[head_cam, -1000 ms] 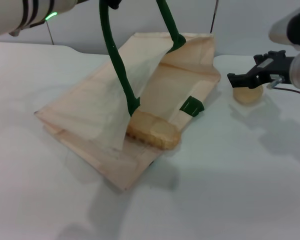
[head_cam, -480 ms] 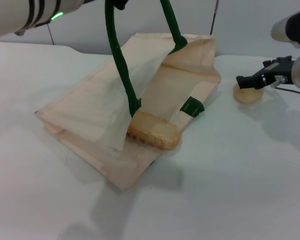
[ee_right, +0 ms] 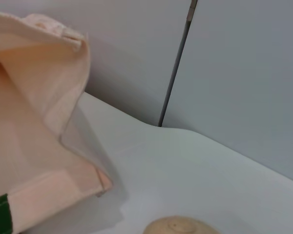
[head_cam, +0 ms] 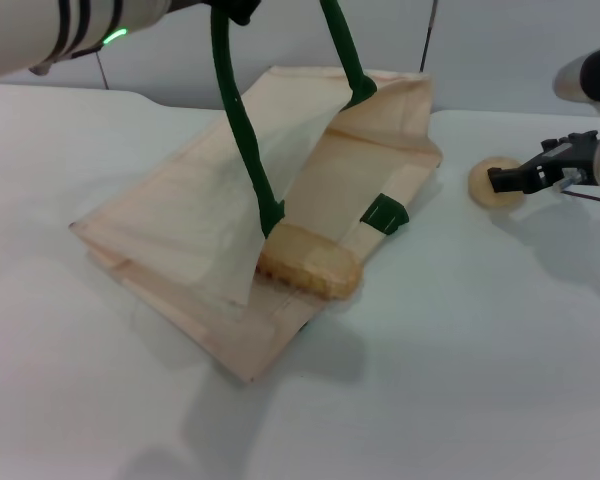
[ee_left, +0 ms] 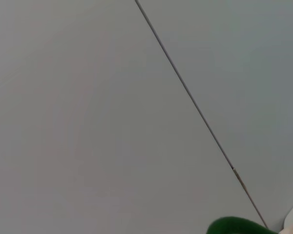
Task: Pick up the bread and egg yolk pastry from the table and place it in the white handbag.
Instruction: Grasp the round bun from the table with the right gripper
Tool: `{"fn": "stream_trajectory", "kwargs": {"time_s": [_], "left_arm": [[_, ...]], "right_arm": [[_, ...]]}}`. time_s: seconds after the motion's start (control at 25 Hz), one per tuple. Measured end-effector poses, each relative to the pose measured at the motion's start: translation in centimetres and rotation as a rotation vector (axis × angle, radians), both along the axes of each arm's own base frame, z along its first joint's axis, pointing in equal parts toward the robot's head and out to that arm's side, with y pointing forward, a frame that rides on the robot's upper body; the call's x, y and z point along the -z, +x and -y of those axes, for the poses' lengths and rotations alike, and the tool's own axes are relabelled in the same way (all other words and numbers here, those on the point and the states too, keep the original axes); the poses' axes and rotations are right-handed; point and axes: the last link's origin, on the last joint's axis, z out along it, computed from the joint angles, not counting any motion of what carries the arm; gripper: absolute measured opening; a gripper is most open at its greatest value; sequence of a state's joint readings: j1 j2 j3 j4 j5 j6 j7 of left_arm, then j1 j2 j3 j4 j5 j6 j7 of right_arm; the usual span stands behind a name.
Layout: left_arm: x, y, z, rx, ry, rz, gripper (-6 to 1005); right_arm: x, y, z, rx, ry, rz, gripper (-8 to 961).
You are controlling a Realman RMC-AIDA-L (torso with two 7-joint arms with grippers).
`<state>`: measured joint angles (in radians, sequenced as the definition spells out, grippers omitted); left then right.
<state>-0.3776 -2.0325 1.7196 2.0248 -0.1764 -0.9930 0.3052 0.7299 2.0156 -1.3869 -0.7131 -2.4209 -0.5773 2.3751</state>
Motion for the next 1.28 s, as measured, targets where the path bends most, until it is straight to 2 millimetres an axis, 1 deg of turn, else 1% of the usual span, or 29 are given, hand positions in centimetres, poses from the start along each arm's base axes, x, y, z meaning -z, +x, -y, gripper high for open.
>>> {"fn": "stream_trajectory", "kwargs": {"time_s": [0.6,1.28], "left_arm": [[0.3,0.4,0.0,0.009,-0.01,-0.006,117],[0.3,0.4,0.0,0.006,-0.015,-0.01,117]], "right_arm": [[0.4,-1.3,-0.4,-0.022,-0.013,-0.01,883],[0.9,-1.3,-0.2,-0.013,-0.026,-0.025,883]]}}
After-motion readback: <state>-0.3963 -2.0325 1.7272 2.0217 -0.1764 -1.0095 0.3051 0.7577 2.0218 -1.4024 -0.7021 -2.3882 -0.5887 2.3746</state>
